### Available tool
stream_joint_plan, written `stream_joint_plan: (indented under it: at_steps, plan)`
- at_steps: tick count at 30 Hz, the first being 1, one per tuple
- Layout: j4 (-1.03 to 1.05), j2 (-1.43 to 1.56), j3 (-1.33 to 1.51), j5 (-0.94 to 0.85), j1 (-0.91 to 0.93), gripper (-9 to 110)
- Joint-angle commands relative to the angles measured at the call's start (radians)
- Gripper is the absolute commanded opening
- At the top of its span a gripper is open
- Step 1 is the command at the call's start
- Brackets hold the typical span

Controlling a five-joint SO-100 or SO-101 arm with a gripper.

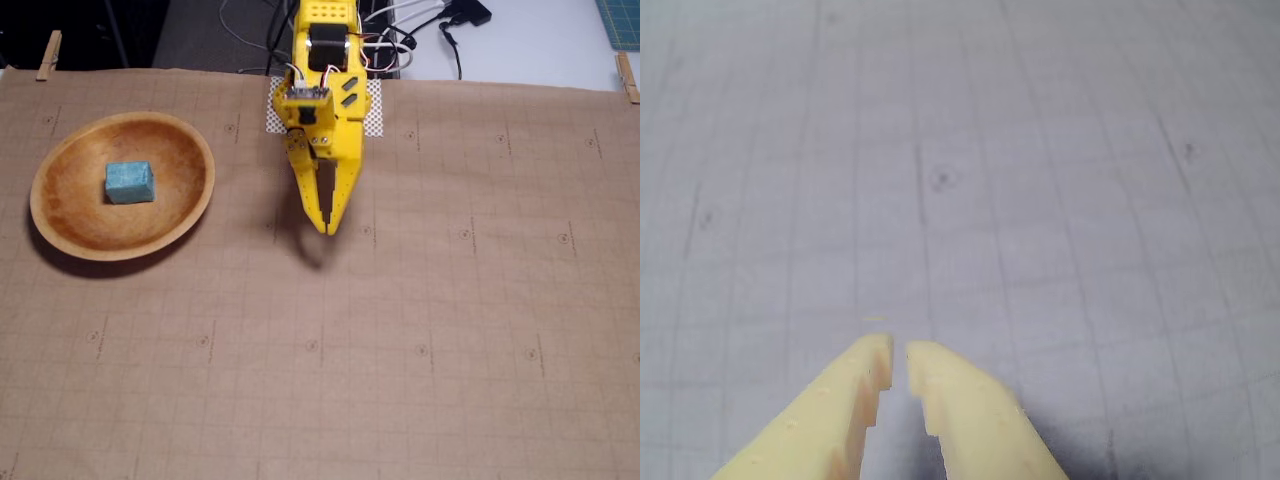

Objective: Grasp a blue block and put it in the bowl.

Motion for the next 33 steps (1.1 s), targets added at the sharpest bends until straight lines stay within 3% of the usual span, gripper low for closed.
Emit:
stream_joint_plan:
  at_steps: [1, 14, 19, 25, 33]
  plan:
    - [0.146, 0.044, -0.021, -0.014, 0.005, -1]
    - [0.503, 0.147, -0.028, -0.014, 0.005, -1]
    - [0.512, 0.147, -0.028, -0.017, 0.008, -1]
    - [0.518, 0.146, -0.026, -0.196, 0.061, 0]
    - [0.528, 0.146, -0.028, -0.221, 0.072, -1]
